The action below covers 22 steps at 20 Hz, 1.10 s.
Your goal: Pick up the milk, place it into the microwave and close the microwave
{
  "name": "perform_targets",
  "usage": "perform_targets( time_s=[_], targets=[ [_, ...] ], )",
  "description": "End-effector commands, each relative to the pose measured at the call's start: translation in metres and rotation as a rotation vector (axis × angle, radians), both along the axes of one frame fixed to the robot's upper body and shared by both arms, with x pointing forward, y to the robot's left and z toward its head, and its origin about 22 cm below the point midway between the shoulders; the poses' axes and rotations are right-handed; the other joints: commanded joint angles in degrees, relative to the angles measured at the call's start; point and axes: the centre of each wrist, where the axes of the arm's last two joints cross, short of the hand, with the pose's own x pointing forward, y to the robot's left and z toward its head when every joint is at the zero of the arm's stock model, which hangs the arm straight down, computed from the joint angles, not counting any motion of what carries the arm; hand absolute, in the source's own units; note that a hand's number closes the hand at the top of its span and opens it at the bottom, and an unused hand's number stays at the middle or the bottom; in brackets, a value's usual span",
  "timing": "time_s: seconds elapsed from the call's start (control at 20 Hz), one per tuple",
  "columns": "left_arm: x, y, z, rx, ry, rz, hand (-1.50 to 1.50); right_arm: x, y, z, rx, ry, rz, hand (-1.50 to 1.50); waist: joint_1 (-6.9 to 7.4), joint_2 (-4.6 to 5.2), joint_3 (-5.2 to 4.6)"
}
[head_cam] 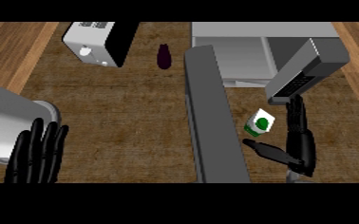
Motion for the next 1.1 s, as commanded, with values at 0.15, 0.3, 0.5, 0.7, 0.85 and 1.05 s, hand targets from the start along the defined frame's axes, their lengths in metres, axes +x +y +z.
perform_targets(
  time_s=[0.15,0.3,0.5,0.7,0.85,1.05],
  targets=[
    [0.009,-0.012,0.013,-0.004,-0.003,0.005,-1.5,0.012,-0.002,-0.027,0.002,0.01,-0.01,-1.5,-0.16,0.04,0.0],
    [-0.007,-0.002,0.008,0.023,-0.015,0.011,-1.5,0.002,-0.005,-0.061,0.07,-0.008,0.011,-1.5,0.21,0.05,0.02],
    [-0.009,-0.015,0.005,0.026,0.005,0.021,-1.5,-0.003,-0.021,-0.076,0.059,0.001,0.006,-1.5,0.16,0.04,0.03],
    [-0.02,0.001,-0.023,0.015,-0.001,0.015,-1.5,0.002,-0.028,-0.088,0.056,0.006,-0.017,-1.5,0.67,0.06,0.01],
    [-0.005,-0.009,0.005,0.005,-0.009,0.012,-1.5,-0.008,-0.037,-0.1,0.065,0.019,0.006,-1.5,0.41,0.21,0.07],
    [-0.012,-0.012,-0.01,0.013,-0.006,0.002,-1.5,0.021,-0.029,-0.09,0.041,0.017,0.034,-1.5,0.57,0.13,0.04]
  ],
)
